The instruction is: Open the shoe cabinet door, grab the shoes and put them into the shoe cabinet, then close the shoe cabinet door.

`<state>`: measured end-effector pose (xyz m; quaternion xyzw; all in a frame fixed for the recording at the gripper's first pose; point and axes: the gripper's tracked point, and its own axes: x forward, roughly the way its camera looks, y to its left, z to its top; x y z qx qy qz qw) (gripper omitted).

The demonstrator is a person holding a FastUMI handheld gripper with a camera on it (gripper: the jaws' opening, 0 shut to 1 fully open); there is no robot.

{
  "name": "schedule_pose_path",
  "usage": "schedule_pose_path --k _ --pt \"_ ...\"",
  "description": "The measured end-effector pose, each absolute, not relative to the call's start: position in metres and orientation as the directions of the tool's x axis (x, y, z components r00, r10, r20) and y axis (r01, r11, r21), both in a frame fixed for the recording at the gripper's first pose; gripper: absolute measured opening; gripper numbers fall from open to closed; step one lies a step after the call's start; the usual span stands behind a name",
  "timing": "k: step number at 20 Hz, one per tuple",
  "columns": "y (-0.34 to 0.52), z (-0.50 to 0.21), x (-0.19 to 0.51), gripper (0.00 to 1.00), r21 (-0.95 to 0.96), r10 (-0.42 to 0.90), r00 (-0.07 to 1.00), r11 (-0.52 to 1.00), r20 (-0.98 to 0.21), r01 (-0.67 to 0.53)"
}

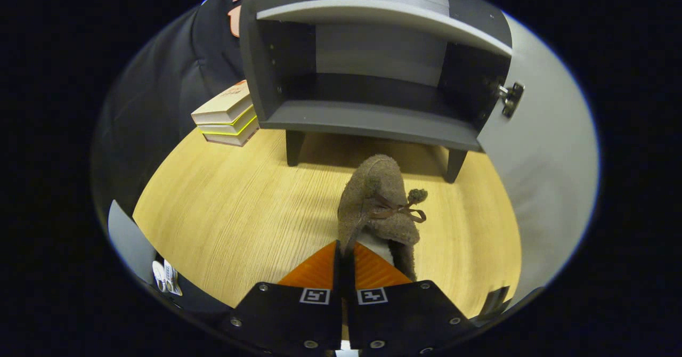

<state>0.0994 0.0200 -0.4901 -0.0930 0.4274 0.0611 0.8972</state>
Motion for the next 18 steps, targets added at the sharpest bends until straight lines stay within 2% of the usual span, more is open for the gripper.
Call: schedule_pose_path --k 4,12,18 --pt "0.034 -0.435 0.101 0.04 -0.130 0.011 0.689 0.980 -0.724 -0.152" --pt "0.052 -0.319 0.121 0.05 -0.168 -0.055 0.838 0.985 -0.543 -0.045" --pt "0.052 -0.258 0.145 0.05 -0.203 -0.068 0.884 0.979 -0.463 -0.031"
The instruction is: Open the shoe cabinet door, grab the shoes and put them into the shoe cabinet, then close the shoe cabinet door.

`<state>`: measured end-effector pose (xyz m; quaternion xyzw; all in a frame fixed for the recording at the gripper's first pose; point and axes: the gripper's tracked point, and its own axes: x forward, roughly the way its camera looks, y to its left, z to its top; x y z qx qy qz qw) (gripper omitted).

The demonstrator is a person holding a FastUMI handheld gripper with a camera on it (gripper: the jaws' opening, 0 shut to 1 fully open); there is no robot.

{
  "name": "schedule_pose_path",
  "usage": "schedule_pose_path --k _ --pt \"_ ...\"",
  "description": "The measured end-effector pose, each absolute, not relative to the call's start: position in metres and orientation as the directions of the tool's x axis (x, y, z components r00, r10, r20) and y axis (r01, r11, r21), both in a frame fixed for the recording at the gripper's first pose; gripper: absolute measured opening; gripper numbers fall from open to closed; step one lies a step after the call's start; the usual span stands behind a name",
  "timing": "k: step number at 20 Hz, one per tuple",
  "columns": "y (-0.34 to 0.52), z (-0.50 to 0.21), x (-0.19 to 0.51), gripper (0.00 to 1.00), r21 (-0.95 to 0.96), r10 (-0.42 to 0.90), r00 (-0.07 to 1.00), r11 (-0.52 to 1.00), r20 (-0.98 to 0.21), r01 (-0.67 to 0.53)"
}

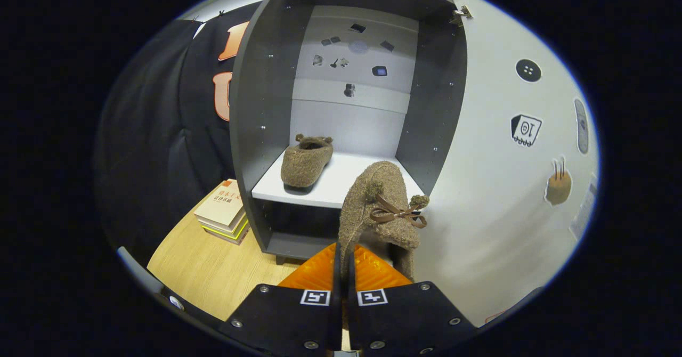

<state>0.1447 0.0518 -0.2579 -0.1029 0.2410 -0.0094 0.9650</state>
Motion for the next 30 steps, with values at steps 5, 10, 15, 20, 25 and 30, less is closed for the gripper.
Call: schedule_pose_path --k 5,10,15,20,25,30 --pt "0.047 -0.245 0.207 0.05 -0.183 -0.044 0.894 0.982 -0.445 -0.043" --pt "0.047 -0.241 0.271 0.04 -0.163 -0.012 0.898 0.984 -0.439 -0.067" --pt "0.051 -0.233 0.329 0.04 -0.148 0.030 0.903 0.984 -0.429 -0.103" --pt "0.059 -0.251 0.370 0.04 -0.127 0.071 0.886 0.981 -0.457 -0.145" --pt "0.063 -0.270 0.393 0.07 -0.113 0.096 0.870 0.979 -0.484 -0.170" --pt "0.066 -0.265 0.403 0.22 -0.118 0.093 0.889 0.980 -0.449 -0.161"
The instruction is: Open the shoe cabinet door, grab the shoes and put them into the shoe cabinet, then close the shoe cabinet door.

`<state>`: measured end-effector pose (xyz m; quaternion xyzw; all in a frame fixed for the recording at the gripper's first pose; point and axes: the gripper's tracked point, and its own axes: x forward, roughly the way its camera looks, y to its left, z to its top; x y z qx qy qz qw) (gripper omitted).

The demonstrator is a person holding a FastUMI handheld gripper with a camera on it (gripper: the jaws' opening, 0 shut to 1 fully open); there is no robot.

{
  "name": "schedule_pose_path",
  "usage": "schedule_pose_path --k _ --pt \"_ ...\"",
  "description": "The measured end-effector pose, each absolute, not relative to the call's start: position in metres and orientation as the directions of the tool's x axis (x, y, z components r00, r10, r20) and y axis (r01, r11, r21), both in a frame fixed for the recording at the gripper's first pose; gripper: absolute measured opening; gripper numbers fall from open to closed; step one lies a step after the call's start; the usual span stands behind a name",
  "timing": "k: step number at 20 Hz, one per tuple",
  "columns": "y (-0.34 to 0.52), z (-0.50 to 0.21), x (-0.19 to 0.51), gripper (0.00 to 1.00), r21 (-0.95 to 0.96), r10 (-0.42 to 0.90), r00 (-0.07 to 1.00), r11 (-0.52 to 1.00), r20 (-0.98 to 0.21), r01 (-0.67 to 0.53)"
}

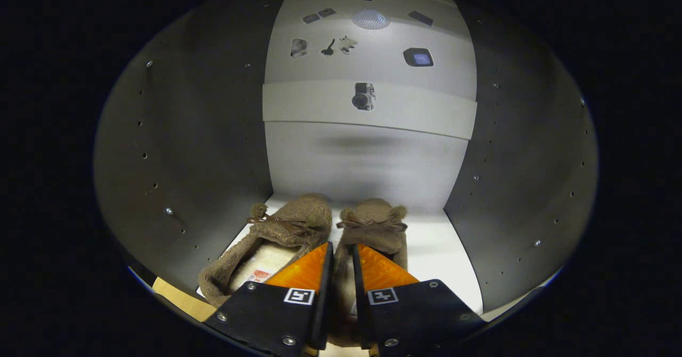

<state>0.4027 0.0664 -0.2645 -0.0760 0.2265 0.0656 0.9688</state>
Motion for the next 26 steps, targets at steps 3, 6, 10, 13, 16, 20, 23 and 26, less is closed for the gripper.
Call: schedule_pose_path --k 3,6,10,13,16,20,23,26 --pt "0.063 -0.253 0.394 0.33 -0.121 0.063 0.906 0.985 -0.418 -0.124" --pt "0.069 -0.230 0.375 0.60 -0.089 0.074 0.924 0.989 -0.375 -0.115" --pt "0.071 -0.198 0.337 0.90 -0.118 0.036 0.950 0.990 -0.310 -0.076" --pt "0.079 -0.183 0.297 0.93 -0.103 0.021 0.957 0.993 -0.289 -0.053" --pt "0.091 -0.170 0.251 0.94 -0.080 0.026 0.961 0.996 -0.275 -0.050" --pt "0.091 -0.155 0.195 0.93 -0.117 -0.007 0.967 0.993 -0.256 -0.024" --pt "0.092 -0.148 0.157 0.93 -0.120 -0.004 0.968 0.992 -0.252 -0.027" --pt "0.090 -0.140 0.119 0.93 -0.118 -0.001 0.968 0.993 -0.249 -0.030"
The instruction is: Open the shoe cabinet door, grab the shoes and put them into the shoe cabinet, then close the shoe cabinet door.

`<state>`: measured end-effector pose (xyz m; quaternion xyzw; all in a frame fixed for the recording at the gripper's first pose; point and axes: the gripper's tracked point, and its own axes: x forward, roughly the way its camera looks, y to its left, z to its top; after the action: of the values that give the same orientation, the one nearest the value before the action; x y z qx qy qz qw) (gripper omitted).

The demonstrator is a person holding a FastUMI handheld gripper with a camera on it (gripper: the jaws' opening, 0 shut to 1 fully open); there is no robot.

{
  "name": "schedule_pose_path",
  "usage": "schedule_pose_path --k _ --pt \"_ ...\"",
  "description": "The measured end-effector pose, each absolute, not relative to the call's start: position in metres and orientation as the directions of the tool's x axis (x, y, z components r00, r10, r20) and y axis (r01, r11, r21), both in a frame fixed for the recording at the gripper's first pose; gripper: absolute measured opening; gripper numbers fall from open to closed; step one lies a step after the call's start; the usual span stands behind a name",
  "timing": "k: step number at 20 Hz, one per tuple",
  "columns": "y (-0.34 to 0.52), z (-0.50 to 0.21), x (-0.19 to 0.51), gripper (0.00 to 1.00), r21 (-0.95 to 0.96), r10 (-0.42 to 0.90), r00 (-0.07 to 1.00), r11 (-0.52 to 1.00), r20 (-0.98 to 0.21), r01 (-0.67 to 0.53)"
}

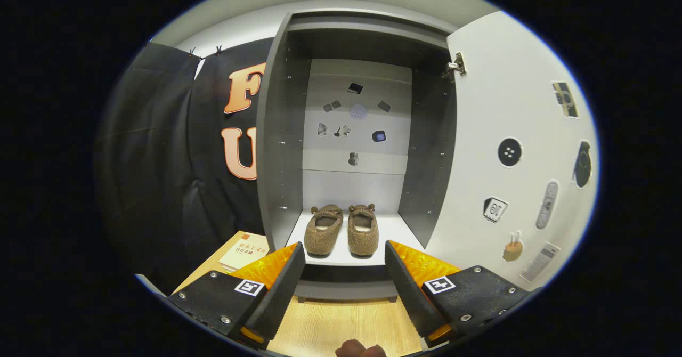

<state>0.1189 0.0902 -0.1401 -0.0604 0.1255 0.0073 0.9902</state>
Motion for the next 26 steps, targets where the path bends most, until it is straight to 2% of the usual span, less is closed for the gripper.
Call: schedule_pose_path --k 7,16,22,26 --pt "0.054 -0.121 0.039 0.94 -0.136 0.037 0.975 0.988 -0.219 -0.068" --pt "-0.027 -0.108 -0.055 0.94 0.006 0.125 0.972 0.992 -0.199 -0.126" --pt "-0.133 -0.104 -0.075 0.94 0.021 0.000 0.986 1.000 -0.165 0.003" --pt "-0.191 -0.112 -0.062 0.93 0.030 -0.085 0.984 0.995 -0.159 0.091"
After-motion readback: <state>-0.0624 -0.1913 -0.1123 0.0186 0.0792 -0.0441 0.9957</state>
